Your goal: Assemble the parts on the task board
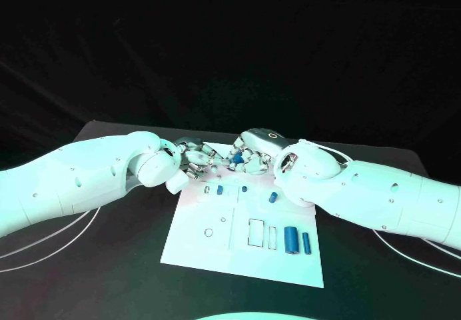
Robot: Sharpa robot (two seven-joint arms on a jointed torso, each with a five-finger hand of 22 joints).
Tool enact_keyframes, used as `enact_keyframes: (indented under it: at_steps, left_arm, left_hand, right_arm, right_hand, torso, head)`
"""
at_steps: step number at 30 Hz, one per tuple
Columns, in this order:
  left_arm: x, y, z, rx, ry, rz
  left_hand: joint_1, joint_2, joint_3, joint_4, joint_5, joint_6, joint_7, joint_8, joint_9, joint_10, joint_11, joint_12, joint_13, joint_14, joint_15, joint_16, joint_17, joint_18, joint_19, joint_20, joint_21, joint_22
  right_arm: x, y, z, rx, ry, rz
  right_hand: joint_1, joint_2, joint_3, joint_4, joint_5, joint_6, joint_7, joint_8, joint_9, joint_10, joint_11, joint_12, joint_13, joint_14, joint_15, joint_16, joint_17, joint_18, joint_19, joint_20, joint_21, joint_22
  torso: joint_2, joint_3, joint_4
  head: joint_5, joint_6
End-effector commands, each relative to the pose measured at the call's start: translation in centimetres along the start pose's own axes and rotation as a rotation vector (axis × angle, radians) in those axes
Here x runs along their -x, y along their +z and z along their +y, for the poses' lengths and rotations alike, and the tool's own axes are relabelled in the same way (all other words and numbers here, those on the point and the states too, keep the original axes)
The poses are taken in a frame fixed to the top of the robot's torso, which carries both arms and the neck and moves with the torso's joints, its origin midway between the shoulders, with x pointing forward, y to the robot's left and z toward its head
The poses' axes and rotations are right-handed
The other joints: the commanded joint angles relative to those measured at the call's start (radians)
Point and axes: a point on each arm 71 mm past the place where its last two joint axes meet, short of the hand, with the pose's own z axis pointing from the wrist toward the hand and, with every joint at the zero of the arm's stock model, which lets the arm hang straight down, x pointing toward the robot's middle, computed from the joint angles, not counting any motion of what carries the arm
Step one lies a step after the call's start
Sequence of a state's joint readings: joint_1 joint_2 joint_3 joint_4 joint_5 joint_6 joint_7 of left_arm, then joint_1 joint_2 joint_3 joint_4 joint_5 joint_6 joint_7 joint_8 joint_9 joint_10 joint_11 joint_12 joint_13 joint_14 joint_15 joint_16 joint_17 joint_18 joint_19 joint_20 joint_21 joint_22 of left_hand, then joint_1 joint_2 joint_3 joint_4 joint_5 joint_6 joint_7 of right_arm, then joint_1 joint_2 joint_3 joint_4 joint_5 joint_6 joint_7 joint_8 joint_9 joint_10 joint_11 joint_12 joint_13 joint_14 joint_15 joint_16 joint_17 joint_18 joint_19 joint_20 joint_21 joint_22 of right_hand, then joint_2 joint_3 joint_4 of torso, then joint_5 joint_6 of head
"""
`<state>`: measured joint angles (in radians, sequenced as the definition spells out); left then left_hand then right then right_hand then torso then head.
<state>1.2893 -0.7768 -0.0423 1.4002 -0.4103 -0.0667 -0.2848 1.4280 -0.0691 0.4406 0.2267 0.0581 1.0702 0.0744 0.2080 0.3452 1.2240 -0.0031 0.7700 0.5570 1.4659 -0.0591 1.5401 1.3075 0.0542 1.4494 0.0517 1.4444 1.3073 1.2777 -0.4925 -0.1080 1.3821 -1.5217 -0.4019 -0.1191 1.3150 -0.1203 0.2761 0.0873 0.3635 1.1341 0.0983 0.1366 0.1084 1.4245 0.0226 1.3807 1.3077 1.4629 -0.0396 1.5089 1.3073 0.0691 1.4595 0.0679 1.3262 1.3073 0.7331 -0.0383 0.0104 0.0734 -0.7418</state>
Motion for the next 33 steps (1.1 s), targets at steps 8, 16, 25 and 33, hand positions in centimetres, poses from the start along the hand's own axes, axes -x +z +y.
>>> enact_keyframes:
  at_steps: [8,16,25,33]
  left_arm:
    - [-0.5,0.0,-0.3,-0.012,-0.061,0.061]
    - [-0.4,0.0,-0.2,-0.011,-0.073,0.052]
    - [0.0,-0.1,-0.2,-0.013,-0.081,0.018]
    - [1.0,-0.3,0.2,-0.007,-0.046,-0.048]
  left_hand:
    - [-0.054,-0.024,0.127,-0.057,0.006,0.032,-0.016,0.005,0.08,0.037,-0.012,-0.019,0.004,0.094,-0.013,0.004,0.227,-0.008,-0.003,-0.012,0.003,0.101]
    - [-0.12,-0.052,0.209,-0.103,0.018,0.05,-0.023,0.018,0.111,0.044,-0.017,-0.04,0.004,0.093,-0.018,0.001,0.224,-0.008,-0.003,-0.015,0.002,0.102]
    - [-0.182,-0.079,0.289,-0.156,0.076,0.058,-0.025,0.04,0.139,0.056,-0.02,-0.03,0.035,0.095,-0.02,0.005,0.229,-0.009,0.0,-0.019,0.004,0.107]
    - [-0.229,-0.095,0.327,-0.196,0.142,0.065,-0.029,0.064,0.156,0.087,-0.026,0.032,0.109,0.098,-0.025,0.013,0.238,-0.011,0.007,-0.023,0.011,0.116]
  right_arm:
    - [-0.2,0.2,0.2,0.01,-0.002,0.01]
    - [0.0,0.3,0.0,0.005,0.0,-0.012]
    - [0.6,-0.4,-0.4,0.013,0.011,-0.061]
    - [2.5,-3.1,-2.3,0.004,0.063,-0.115]
  right_hand:
    - [-0.012,-0.013,0.001,0.005,-0.019,-0.041,0.019,-0.022,-0.008,-0.025,0.011,-0.023,0.035,0.085,0.004,-0.001,0.171,-0.015,-0.004,0.002,-0.022,0.173]
    - [-0.009,-0.036,-0.006,0.008,-0.076,-0.165,0.06,-0.076,-0.04,-0.082,0.048,-0.09,-0.028,0.082,0.034,-0.007,0.164,-0.009,-0.02,0.027,-0.06,0.163]
    - [0.021,-0.046,-0.047,0.016,-0.07,-0.253,0.078,-0.075,-0.044,-0.105,0.064,-0.113,-0.052,0.079,0.049,-0.014,0.156,-0.005,-0.028,0.043,-0.084,0.158]
    - [0.045,-0.038,-0.05,0.02,-0.01,-0.222,0.073,-0.067,-0.038,-0.102,0.06,-0.109,-0.05,0.081,0.046,-0.011,0.16,-0.005,-0.025,0.044,-0.082,0.161]
  torso:
    - [0.0,0.0004,-0.0002]
    - [0.0,0.0008,0.0002]
    - [0.0,0.0014,0.0]
    - [-0.001,0.0024,-0.003]
  head:
    - [-0.001,-0.001]
    - [0.001,-0.001]
    - [0.006,0.001]
    - [0.016,0.002]
